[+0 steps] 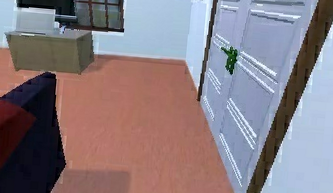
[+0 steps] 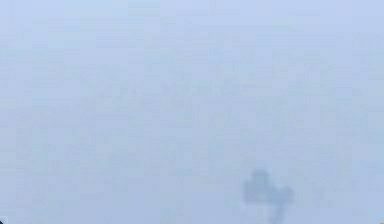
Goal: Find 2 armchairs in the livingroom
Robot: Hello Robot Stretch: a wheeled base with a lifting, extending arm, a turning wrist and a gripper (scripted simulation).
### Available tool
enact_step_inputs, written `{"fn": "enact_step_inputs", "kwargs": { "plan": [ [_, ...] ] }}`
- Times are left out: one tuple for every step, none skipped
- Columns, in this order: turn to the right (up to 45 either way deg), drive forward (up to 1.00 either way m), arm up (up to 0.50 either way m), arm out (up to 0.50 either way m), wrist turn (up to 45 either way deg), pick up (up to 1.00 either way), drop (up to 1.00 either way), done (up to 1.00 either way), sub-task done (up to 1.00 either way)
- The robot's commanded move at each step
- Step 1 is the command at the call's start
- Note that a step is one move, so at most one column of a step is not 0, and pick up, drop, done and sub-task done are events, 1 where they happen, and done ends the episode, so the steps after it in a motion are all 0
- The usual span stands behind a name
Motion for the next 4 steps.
{"fn": "enact_step_inputs", "kwargs": {
  "plan": [
    [0.0,1.00,0.00,0.00,0.0,0.00,0.00,0.00,0.00],
    [-6.0,0.00,0.00,0.00,0.0,0.00,0.00,0.00,0.00],
    [0.0,0.65,0.00,0.00,0.0,0.00,0.00,0.00,0.00],
    [-39.0,0.00,0.00,0.00,0.0,0.00,0.00,0.00,0.00]
  ]
}}
